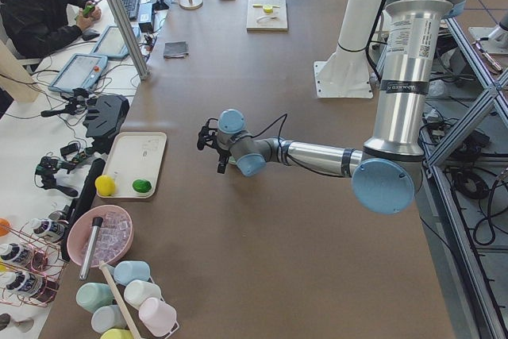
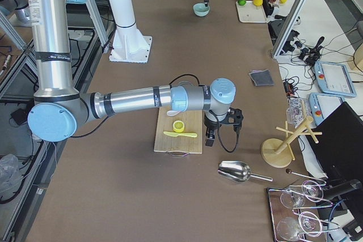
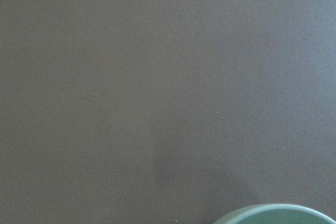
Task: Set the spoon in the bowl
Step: 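Reach the left gripper down to the rim of the pale green bowl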
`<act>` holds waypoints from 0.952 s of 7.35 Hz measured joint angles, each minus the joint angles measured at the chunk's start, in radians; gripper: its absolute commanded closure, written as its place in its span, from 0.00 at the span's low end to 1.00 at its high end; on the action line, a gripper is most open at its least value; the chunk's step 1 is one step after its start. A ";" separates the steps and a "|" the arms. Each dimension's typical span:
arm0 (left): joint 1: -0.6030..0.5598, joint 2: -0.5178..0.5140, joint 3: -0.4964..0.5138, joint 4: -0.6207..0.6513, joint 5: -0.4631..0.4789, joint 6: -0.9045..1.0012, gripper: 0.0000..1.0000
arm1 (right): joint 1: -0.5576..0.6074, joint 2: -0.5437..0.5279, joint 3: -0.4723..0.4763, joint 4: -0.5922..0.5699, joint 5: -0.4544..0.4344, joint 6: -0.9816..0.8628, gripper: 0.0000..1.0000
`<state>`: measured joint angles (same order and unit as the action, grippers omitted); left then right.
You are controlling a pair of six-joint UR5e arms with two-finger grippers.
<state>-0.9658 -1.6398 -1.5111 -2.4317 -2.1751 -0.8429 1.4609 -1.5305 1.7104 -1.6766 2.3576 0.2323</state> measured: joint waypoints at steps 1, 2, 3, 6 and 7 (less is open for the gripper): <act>0.001 0.028 0.001 -0.042 -0.014 0.001 0.83 | 0.000 0.001 0.002 0.000 0.002 0.010 0.00; 0.002 0.057 0.002 -0.091 -0.020 0.001 0.91 | 0.000 0.001 0.005 0.000 0.003 0.015 0.00; 0.005 0.076 0.003 -0.129 -0.022 -0.001 0.91 | -0.001 0.001 0.006 0.000 0.007 0.017 0.00; 0.033 0.078 0.001 -0.153 -0.024 -0.012 1.00 | -0.001 0.004 0.007 0.001 0.013 0.018 0.00; 0.036 0.073 -0.001 -0.152 -0.038 -0.015 1.00 | -0.001 0.006 0.008 0.001 0.013 0.018 0.00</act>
<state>-0.9293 -1.5671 -1.5121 -2.5836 -2.2134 -0.8580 1.4603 -1.5246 1.7184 -1.6752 2.3704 0.2500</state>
